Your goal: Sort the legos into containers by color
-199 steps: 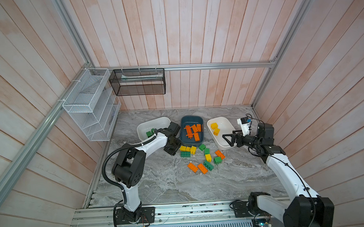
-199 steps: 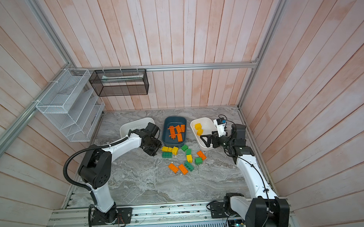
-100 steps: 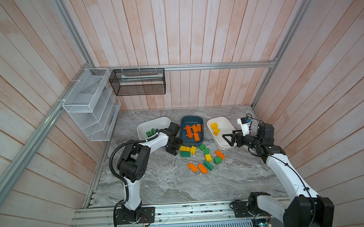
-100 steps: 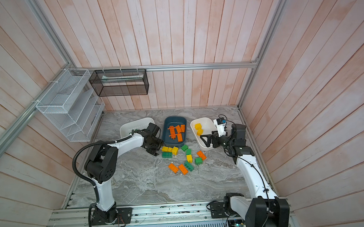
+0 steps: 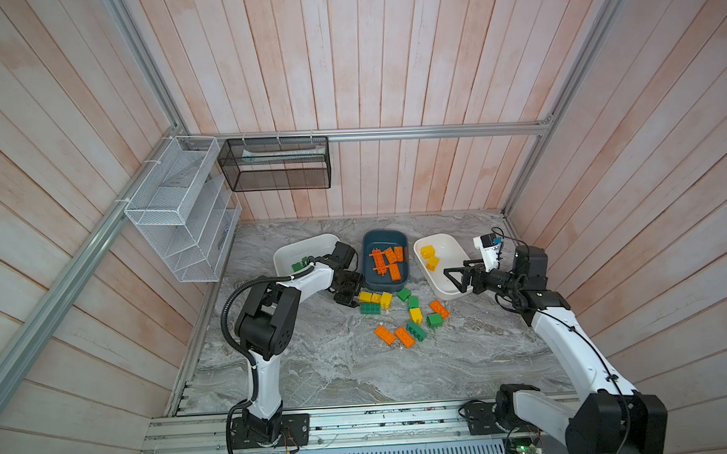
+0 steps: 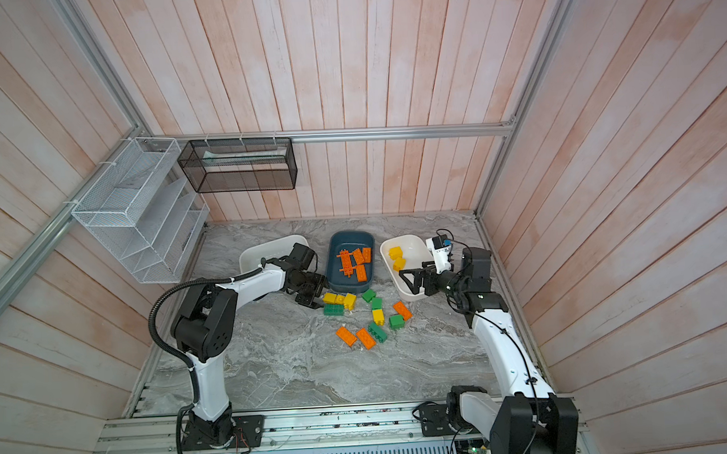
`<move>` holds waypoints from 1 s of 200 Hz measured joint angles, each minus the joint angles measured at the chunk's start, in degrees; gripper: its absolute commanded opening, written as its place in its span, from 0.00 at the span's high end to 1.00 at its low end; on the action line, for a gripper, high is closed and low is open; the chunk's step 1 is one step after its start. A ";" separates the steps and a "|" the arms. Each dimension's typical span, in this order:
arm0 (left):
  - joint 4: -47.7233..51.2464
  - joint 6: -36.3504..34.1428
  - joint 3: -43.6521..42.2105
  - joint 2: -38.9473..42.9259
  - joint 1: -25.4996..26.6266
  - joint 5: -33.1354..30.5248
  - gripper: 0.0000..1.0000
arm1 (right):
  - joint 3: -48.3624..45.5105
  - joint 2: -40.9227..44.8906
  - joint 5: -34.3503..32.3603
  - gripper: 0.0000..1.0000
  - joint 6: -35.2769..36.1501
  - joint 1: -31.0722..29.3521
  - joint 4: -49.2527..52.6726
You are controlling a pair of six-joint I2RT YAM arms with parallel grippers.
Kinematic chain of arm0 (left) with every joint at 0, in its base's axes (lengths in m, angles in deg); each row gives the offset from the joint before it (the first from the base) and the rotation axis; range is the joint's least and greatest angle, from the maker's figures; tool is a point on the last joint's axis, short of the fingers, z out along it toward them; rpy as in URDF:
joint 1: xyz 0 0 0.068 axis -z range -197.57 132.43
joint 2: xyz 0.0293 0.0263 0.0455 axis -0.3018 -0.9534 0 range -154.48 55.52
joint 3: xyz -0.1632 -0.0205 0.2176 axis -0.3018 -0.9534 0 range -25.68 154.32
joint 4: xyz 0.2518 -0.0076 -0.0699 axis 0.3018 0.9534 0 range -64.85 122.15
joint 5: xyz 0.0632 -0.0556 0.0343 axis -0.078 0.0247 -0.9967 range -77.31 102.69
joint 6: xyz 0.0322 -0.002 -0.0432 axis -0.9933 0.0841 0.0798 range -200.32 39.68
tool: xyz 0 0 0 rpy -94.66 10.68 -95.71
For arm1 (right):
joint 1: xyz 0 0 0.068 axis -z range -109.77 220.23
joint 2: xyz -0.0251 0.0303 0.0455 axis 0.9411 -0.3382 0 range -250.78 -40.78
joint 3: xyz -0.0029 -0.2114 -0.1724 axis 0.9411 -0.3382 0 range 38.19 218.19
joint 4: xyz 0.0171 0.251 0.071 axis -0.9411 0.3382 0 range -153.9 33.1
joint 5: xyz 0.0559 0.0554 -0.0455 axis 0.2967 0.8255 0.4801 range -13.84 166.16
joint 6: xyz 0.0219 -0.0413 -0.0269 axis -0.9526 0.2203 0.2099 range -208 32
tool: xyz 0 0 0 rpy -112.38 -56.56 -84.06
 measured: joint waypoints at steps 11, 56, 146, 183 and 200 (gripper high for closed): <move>0.50 -0.31 0.04 -0.02 -0.26 0.24 0.36 | 0.00 0.00 0.02 0.02 -0.07 0.00 0.00; 3.98 -2.51 3.34 -2.21 -0.46 1.09 0.43 | 0.00 -0.48 0.22 0.02 -0.57 0.00 -0.48; 8.04 -7.17 3.98 -2.23 0.04 0.94 0.54 | -0.26 -0.50 0.24 0.02 -1.01 0.00 -1.14; 10.43 -8.55 0.98 0.55 1.38 -0.48 0.54 | -1.38 -0.42 0.22 0.02 -1.22 0.04 -1.33; 10.54 -8.55 -0.59 2.05 2.25 -0.50 0.55 | -1.68 -0.28 0.22 0.02 -1.27 0.04 -1.33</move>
